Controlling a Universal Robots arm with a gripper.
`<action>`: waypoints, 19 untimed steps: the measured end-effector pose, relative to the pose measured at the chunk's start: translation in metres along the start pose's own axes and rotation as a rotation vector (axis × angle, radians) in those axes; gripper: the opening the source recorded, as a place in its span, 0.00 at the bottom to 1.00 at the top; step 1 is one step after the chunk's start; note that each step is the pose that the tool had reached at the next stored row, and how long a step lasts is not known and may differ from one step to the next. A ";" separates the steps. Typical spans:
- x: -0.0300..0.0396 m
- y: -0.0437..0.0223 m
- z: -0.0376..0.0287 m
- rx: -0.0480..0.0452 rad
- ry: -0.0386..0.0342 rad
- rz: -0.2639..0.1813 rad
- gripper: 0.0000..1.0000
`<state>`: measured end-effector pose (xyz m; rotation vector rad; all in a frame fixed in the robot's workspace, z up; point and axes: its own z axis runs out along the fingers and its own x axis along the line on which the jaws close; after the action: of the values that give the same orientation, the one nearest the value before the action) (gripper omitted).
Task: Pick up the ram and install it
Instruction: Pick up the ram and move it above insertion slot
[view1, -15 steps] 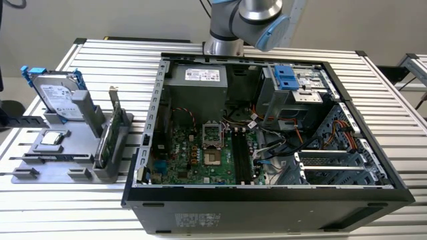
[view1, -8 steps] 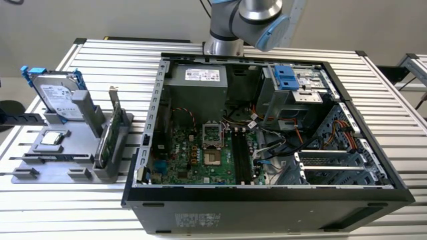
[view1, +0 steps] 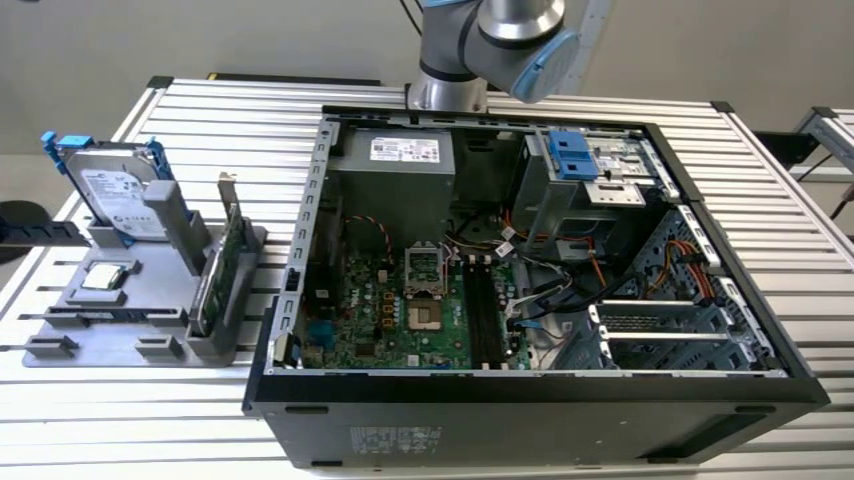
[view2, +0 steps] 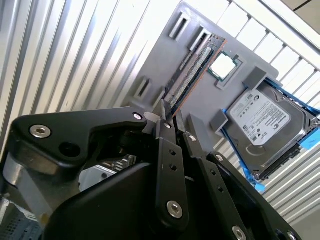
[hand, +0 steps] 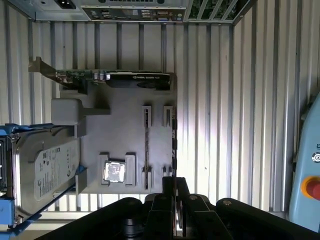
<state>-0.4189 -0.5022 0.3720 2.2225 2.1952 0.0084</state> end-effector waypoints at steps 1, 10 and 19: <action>0.0000 0.0000 -0.0007 0.0000 0.0000 0.000 0.00; 0.0000 0.0001 -0.0069 0.0000 0.0001 0.000 0.00; -0.0001 0.0002 -0.0132 0.0000 0.0000 0.000 0.00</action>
<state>-0.4189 -0.5022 0.3852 2.2225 2.1952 0.0083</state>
